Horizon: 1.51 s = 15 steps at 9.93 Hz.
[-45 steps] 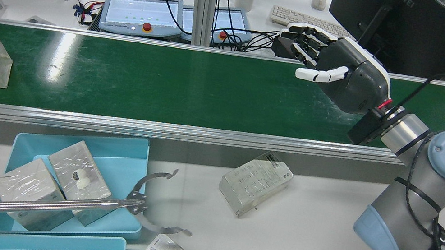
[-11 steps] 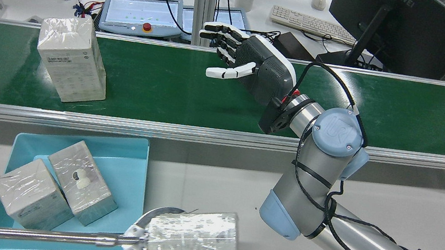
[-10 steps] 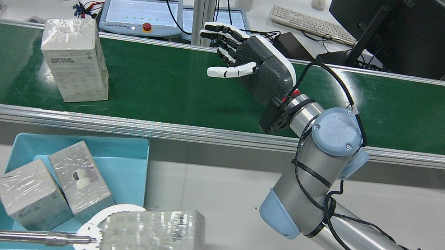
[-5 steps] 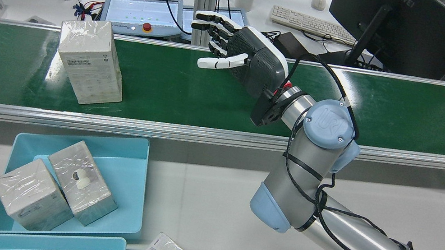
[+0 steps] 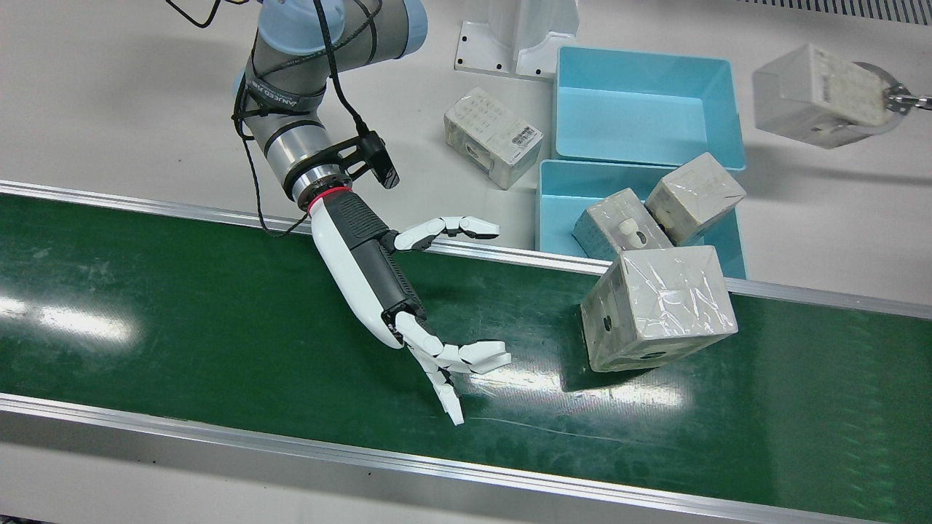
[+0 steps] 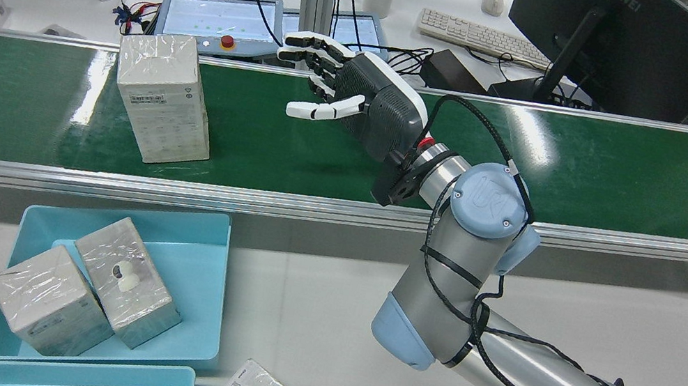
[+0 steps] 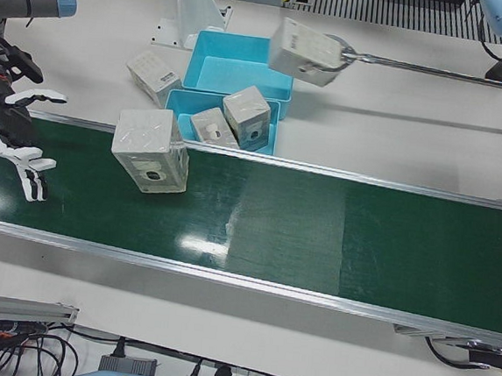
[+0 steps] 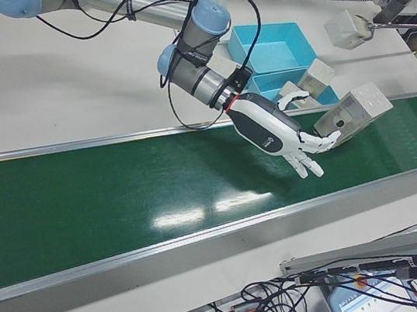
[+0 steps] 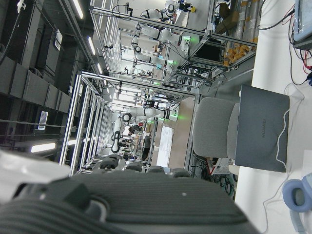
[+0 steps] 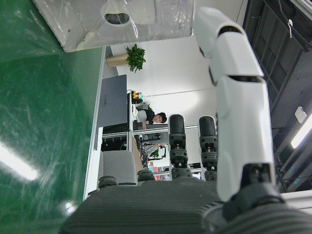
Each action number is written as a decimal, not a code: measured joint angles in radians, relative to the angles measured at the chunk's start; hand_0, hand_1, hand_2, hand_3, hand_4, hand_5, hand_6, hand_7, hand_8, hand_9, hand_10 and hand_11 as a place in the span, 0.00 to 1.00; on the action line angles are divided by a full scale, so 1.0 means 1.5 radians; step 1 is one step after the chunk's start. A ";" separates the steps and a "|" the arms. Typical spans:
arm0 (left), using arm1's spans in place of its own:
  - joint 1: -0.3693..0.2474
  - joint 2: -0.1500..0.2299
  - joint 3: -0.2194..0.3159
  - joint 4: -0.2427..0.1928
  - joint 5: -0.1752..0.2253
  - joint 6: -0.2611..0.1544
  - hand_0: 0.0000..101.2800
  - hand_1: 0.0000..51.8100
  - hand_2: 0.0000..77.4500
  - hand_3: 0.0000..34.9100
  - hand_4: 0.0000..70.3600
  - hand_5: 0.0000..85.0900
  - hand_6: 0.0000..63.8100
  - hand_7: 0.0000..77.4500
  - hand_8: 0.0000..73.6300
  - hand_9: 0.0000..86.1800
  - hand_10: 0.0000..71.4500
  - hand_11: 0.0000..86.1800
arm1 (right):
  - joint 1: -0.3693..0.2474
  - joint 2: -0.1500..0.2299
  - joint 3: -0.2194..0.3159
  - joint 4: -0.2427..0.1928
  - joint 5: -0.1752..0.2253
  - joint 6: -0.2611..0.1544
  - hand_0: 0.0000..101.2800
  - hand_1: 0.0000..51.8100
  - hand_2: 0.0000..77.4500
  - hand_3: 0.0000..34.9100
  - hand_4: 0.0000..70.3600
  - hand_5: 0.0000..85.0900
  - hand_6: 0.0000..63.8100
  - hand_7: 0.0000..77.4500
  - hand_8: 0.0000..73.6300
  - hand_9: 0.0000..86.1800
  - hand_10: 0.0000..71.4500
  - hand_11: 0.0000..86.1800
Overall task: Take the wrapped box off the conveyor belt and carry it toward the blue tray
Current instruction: 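Lower the right hand toward the wrapped white box on the belt, then close the right hand fingers around the wrapped white box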
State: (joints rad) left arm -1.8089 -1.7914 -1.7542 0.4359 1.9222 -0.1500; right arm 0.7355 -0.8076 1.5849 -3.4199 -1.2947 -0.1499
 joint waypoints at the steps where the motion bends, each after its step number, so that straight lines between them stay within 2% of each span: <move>1: 0.000 0.000 0.000 0.000 0.000 0.000 0.00 0.00 0.01 0.00 0.00 0.01 0.00 0.01 0.01 0.00 0.00 0.00 | -0.003 0.002 -0.006 0.002 0.005 -0.004 0.49 0.37 0.29 0.47 0.20 0.33 0.12 0.34 0.00 0.05 0.00 0.01; 5: 0.000 0.000 0.000 0.000 0.000 0.000 0.00 0.00 0.01 0.00 0.00 0.01 0.00 0.01 0.01 0.00 0.00 0.00 | -0.016 0.014 -0.011 0.004 0.024 -0.013 0.50 0.37 0.28 0.45 0.20 0.32 0.12 0.34 0.00 0.05 0.00 0.01; 10: 0.000 0.000 0.000 0.000 0.000 0.000 0.00 0.00 0.01 0.00 0.00 0.01 0.00 0.01 0.01 0.00 0.01 0.00 | -0.021 0.013 -0.017 0.005 0.027 -0.020 0.50 0.37 0.29 0.45 0.19 0.32 0.12 0.34 0.00 0.06 0.00 0.01; 11: 0.000 0.000 0.000 0.000 0.000 0.000 0.00 0.00 0.01 0.00 0.00 0.01 0.00 0.01 0.01 0.00 0.01 0.00 | -0.022 0.014 -0.021 0.005 0.028 -0.021 0.50 0.37 0.30 0.47 0.15 0.32 0.12 0.34 0.00 0.06 0.00 0.01; 12: 0.000 0.000 0.000 0.000 0.000 0.000 0.00 0.00 0.01 0.00 0.00 0.01 0.00 0.01 0.01 0.00 0.01 0.00 | -0.022 0.014 -0.023 0.005 0.028 -0.021 0.50 0.37 0.28 0.47 0.18 0.32 0.12 0.34 0.00 0.06 0.00 0.01; 13: 0.000 0.000 0.000 0.000 0.000 0.000 0.00 0.00 0.01 0.00 0.00 0.01 0.00 0.01 0.01 0.00 0.01 0.00 | -0.022 0.015 -0.024 0.005 0.028 -0.022 0.50 0.37 0.28 0.47 0.16 0.31 0.08 0.33 0.00 0.05 0.00 0.01; 14: 0.000 0.000 0.000 0.000 0.000 0.000 0.00 0.00 0.01 0.00 0.00 0.01 0.00 0.01 0.01 0.00 0.01 0.00 | -0.022 0.015 -0.025 0.005 0.028 -0.022 0.49 0.37 0.27 0.56 0.15 0.30 0.09 0.32 0.00 0.04 0.00 0.01; 15: 0.000 0.000 0.000 0.000 0.000 0.000 0.00 0.00 0.01 0.00 0.00 0.01 0.00 0.01 0.01 0.00 0.01 0.00 | -0.022 0.016 -0.025 0.005 0.028 -0.022 0.49 0.37 0.27 0.56 0.15 0.30 0.09 0.32 0.00 0.04 0.00 0.01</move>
State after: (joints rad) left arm -1.8090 -1.7914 -1.7541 0.4359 1.9222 -0.1500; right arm 0.7020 -0.7834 1.5470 -3.4128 -1.2533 -0.1830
